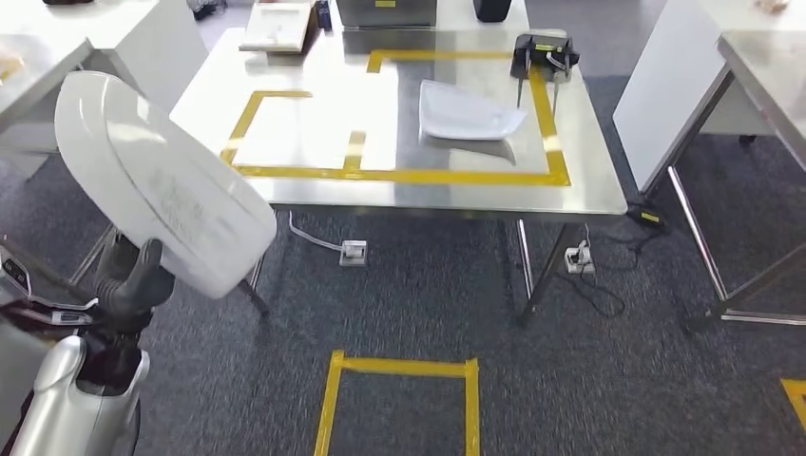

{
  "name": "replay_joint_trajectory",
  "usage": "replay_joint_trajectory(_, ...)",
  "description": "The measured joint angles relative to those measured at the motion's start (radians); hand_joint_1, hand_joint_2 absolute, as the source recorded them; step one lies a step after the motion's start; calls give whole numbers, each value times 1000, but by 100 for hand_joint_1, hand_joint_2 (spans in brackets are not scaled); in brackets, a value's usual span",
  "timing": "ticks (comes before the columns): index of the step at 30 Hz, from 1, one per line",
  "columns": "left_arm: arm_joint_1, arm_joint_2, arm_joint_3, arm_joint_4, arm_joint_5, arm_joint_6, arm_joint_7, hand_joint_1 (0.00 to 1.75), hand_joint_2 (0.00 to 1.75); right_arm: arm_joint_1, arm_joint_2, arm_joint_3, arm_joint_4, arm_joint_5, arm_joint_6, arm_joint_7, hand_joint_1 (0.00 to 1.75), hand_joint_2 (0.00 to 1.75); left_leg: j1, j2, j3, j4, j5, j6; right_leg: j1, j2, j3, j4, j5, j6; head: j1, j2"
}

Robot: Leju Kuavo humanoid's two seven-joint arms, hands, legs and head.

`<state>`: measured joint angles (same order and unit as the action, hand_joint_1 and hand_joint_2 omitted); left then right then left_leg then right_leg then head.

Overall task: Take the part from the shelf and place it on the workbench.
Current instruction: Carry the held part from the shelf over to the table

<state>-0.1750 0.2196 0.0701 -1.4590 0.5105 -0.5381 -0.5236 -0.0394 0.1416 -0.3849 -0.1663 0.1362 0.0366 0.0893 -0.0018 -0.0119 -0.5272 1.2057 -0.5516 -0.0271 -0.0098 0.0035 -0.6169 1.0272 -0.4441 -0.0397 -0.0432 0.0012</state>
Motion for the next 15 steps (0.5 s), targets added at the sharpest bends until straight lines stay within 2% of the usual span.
replay_joint_trajectory(1,-1,-1,-1,0,-2,1,1,175,175,-1,0,0,0,0,1,0,0,0,3,3,-46,51,-23,-6,-1,1,17,-2,-13,-1,-2,0)
replay_joint_trajectory(3,-2,-3,-2,1,-5,4,6,175,175,0,0,0,0,-1,3,0,0,0,10,6,-120,95,-102,-14,-5,2,53,-4,-42,2,-3,0)
replay_joint_trajectory(4,-3,-5,-3,2,-7,6,8,175,175,1,0,0,0,-1,4,0,0,0,13,7,-142,84,-129,-16,-7,3,73,-4,-58,4,-3,0)
replay_joint_trajectory(5,-4,-6,-3,2,-8,7,9,175,175,2,0,0,0,-2,4,0,0,0,16,8,-154,52,-127,-17,-10,3,94,-4,-74,8,-3,0)
replay_joint_trajectory(6,-5,-7,-4,3,-9,8,10,175,175,2,0,0,0,-2,4,0,0,0,19,10,-158,3,-88,-19,-14,4,114,-4,-91,12,-3,0)
replay_joint_trajectory(8,-8,-10,-6,9,-10,9,12,175,175,3,-1,-1,1,-3,5,-1,0,0,23,22,-165,-108,70,-19,-16,5,144,-3,-123,27,-6,0)
replay_joint_trajectory(9,-10,-12,-8,12,-11,10,13,175,175,2,-1,-2,1,-4,5,-2,0,0,23,25,-166,-142,131,-15,-16,4,154,-6,-138,36,-7,0)
replay_joint_trajectory(10,-12,-14,-10,14,-13,11,14,175,175,1,-2,-2,1,-6,5,-3,0,0,23,27,-166,-160,165,-8,-15,4,163,-7,-146,45,-8,0)
replay_joint_trajectory(12,-24,-16,-14,15,-15,12,15,175,175,-3,-2,-4,0,-8,6,-5,0,0,23,20,-151,-163,155,10,-15,2,164,13,-135,59,-5,0)
replay_joint_trajectory(13,-31,-17,-15,15,-15,13,14,175,175,-6,-3,-4,0,-8,6,-7,0,0,24,18,-141,-166,149,19,-15,1,146,53,-114,63,-4,0)
replay_joint_trajectory(14,-37,-17,-16,16,-16,13,14,175,175,-8,-3,-5,0,-9,6,-8,0,0,23,16,-129,-168,141,26,-15,1,111,109,-99,66,-2,0)
replay_joint_trajectory(15,-41,-18,-18,18,-16,13,14,175,175,-10,-3,-6,0,-9,7,-9,0,0,21,15,-116,-171,131,33,-15,1,64,174,-98,67,-1,0)
